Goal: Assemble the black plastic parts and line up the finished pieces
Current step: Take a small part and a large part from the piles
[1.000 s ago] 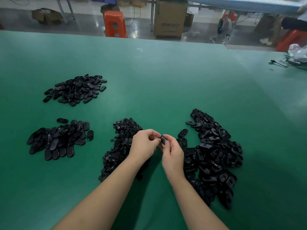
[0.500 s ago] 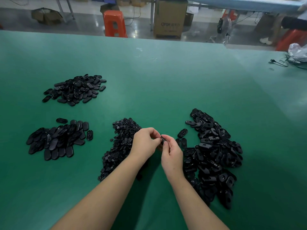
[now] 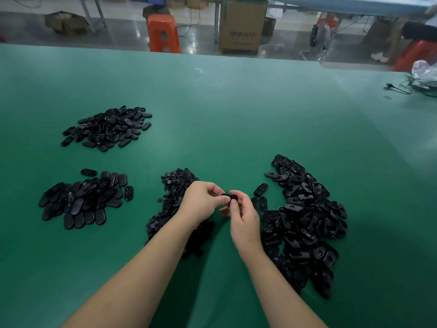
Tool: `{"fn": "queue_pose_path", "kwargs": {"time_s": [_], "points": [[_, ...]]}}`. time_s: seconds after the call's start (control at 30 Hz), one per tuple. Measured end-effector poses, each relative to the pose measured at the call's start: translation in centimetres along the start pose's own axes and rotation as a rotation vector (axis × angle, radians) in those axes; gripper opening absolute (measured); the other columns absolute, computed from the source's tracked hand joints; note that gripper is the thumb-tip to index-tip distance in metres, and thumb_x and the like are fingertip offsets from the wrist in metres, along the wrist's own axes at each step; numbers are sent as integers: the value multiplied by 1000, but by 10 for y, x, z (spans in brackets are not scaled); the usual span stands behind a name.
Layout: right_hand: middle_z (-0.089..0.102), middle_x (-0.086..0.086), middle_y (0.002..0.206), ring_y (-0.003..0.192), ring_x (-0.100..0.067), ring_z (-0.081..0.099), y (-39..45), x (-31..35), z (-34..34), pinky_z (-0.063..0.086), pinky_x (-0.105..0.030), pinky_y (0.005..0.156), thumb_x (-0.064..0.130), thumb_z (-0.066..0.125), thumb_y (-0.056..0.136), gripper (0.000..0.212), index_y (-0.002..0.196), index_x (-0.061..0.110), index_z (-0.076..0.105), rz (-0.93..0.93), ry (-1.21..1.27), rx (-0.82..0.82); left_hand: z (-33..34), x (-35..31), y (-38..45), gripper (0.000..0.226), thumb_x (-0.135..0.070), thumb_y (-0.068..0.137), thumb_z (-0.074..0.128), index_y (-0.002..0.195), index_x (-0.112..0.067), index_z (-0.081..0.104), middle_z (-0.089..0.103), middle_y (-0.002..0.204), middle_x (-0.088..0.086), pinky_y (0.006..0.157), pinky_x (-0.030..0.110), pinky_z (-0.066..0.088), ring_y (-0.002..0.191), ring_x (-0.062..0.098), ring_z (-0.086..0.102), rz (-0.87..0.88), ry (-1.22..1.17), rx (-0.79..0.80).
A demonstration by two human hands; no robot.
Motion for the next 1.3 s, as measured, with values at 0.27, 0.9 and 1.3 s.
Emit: {"fn": "queue_pose_path", "kwargs": {"time_s": [0.27,0.9,1.3], "points": [[68,6,79,65,-8,62,-1,-2,-2,55,-31,66,10,52,100,28,105,34,65,11,42,6,5,3,-5,16,-16,80,85,84,-8,72,63,64,0,37,19,35,34,11,40,-71,-105,23],[71,-4,95,75,-14,65,-3,-1,-1,59,-40,71,5,56,97,32,105,35,66,9,46,-10,4,7,-6,10,-16,86,79,87,-7,74,76,75,9,40,23,42,36,13,47,-63,-98,37],[65,3,107,90,-25,71,-7,3,1,58,-49,83,1,57,96,29,114,22,68,-129,-75,-14,1,12,0,7,-5,84,79,87,-4,73,58,47,-1,37,20,40,35,9,45,-128,-235,102]]}}
Point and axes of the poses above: each hand's wrist, its own y-axis towards the middle knuckle, its own z-axis out of the palm, x = y × z, the point moved 2 cm from there along y, towards the middle knuckle
